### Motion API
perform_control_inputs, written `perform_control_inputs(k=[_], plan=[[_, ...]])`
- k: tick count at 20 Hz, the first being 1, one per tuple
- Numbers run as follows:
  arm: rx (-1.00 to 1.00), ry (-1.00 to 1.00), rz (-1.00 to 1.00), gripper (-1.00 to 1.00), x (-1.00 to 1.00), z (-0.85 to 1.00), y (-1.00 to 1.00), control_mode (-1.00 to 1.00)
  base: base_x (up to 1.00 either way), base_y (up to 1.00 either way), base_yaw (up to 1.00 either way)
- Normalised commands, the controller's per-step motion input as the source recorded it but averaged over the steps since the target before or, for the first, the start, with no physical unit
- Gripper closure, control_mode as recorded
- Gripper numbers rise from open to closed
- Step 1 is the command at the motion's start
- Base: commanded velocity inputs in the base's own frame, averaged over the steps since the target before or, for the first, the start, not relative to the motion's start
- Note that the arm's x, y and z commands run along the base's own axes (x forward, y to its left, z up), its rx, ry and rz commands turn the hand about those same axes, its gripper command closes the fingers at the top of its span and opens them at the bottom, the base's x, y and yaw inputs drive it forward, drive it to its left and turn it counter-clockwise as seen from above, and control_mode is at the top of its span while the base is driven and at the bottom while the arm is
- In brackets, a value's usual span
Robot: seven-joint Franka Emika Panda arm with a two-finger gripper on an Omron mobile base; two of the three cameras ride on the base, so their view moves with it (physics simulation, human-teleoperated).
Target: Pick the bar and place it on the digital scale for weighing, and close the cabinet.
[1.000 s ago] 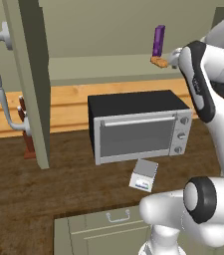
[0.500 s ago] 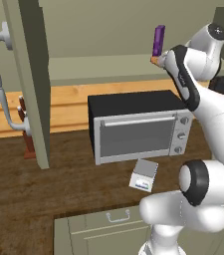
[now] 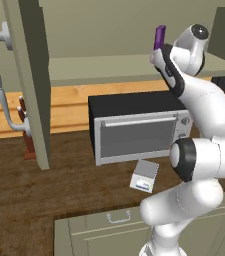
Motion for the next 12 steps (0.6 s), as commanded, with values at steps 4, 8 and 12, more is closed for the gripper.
perform_control_inputs(k=[4, 8, 12], plan=[[-0.01, 0.00, 0.00, -1.00, 0.56, 0.00, 0.00, -1.00, 0.00, 0.00, 0.00], [-0.02, 0.00, 0.00, -1.00, 0.49, 0.00, 0.00, -1.00, 0.00, 0.00, 0.00], [-0.04, 0.06, 0.00, 1.00, 0.18, -0.22, 0.00, -1.00, 0.00, 0.00, 0.00]])
